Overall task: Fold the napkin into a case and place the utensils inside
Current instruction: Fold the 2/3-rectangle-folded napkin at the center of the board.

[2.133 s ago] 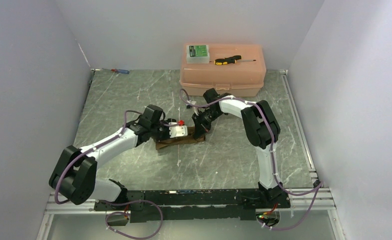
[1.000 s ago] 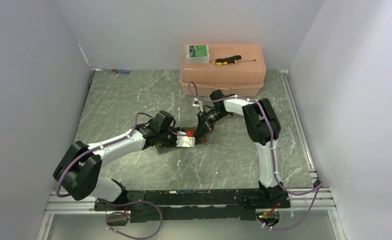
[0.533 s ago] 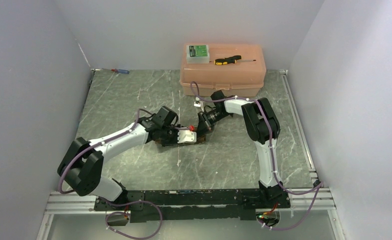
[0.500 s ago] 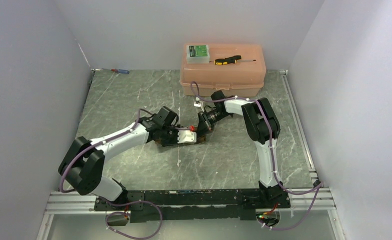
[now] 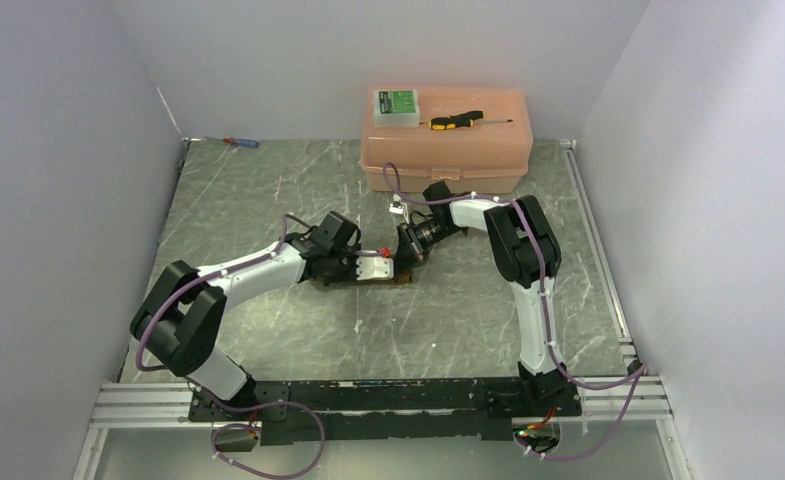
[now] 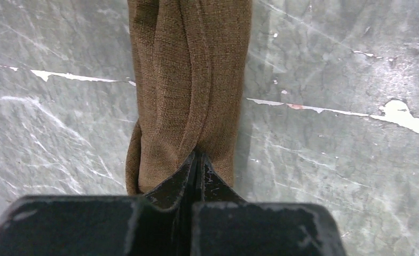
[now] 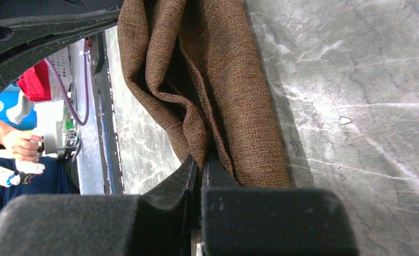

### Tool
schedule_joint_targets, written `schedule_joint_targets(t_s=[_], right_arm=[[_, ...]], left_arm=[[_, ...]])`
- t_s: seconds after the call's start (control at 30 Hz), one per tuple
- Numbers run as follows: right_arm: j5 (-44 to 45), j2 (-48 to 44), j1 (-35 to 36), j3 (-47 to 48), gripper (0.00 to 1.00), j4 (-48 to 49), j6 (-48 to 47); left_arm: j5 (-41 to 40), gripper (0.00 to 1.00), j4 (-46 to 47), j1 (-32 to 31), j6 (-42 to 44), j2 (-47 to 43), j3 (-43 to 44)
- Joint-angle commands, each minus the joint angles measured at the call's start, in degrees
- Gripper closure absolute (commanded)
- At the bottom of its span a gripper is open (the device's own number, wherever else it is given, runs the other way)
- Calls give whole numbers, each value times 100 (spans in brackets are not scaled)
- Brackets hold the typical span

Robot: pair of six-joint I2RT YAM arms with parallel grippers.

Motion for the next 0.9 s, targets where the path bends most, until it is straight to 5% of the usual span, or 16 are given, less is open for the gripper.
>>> schedule_joint_targets(t_s=[0.0, 0.43, 0.7, 0.87], right_arm=[[-151, -191, -28, -75, 100, 89, -183], [-149, -652, -19, -456, 100, 260, -38], [174, -381, -46, -361, 100, 471, 317], [227, -268, -54, -381, 100, 669, 527]], left_arm=[[-16, 97, 333, 48, 144, 45, 82], [6, 97, 1238, 277, 662, 309, -363], [233, 95, -59, 488, 195, 170, 606], [376, 78, -844, 517, -140, -77, 1281]])
